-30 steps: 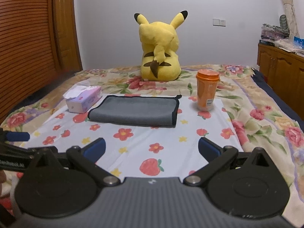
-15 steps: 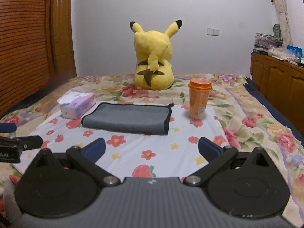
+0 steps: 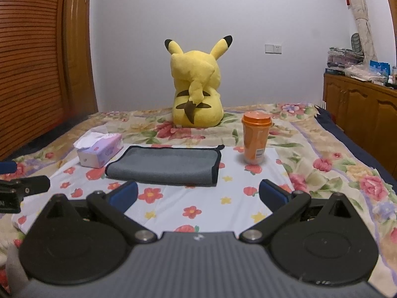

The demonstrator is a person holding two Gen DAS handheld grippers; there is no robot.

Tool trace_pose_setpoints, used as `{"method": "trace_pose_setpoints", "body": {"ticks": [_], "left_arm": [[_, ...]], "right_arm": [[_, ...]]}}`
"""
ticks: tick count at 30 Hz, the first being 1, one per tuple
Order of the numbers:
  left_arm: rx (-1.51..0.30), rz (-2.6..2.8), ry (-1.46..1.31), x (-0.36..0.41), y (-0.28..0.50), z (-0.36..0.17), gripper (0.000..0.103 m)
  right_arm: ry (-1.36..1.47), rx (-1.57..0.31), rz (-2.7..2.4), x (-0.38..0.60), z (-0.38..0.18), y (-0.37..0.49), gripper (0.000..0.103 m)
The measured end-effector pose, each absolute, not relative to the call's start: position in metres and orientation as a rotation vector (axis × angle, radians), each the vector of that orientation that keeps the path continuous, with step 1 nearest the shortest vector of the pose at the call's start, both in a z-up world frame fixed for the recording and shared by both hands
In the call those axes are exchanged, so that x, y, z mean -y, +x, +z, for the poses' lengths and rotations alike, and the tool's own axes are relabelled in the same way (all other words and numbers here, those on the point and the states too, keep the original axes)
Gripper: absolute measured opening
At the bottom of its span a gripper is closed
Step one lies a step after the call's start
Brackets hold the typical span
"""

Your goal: Fold towel

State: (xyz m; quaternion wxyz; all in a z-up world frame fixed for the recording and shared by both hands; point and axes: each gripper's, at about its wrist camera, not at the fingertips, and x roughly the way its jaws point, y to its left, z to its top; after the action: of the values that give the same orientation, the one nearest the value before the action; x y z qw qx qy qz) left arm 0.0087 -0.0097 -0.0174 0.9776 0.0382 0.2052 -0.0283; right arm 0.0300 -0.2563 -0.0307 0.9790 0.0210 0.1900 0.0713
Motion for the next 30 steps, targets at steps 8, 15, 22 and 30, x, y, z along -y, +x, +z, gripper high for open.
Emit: {"method": "trace_pose_setpoints", "body": {"ticks": [8, 15, 22, 30], "left_arm": [[-0.375, -0.048, 0.085, 0.0107, 0.0045, -0.0139, 0.103], [-0.363, -0.048, 0.086, 0.0106, 0.0041, -0.0130, 0.103], [-0.364, -0.049, 0.080, 0.0092, 0.0039, -0.0123, 0.103], [-0.364, -0.049, 0.081, 0.0092, 0.0039, -0.0124, 0.103]], "right_arm": [[0.050, -0.358, 0.136, 0.2583, -0.0289, 0.0279, 0.103], [0.057, -0.312, 0.130, 0.2622, -0.0257, 0.0237, 0.103], [0.059, -0.301, 0.126, 0.2632, -0.0251, 0.0238, 0.103], [0.060, -0.301, 0.126, 0.2633, -0.0251, 0.0237, 0.103]]}}
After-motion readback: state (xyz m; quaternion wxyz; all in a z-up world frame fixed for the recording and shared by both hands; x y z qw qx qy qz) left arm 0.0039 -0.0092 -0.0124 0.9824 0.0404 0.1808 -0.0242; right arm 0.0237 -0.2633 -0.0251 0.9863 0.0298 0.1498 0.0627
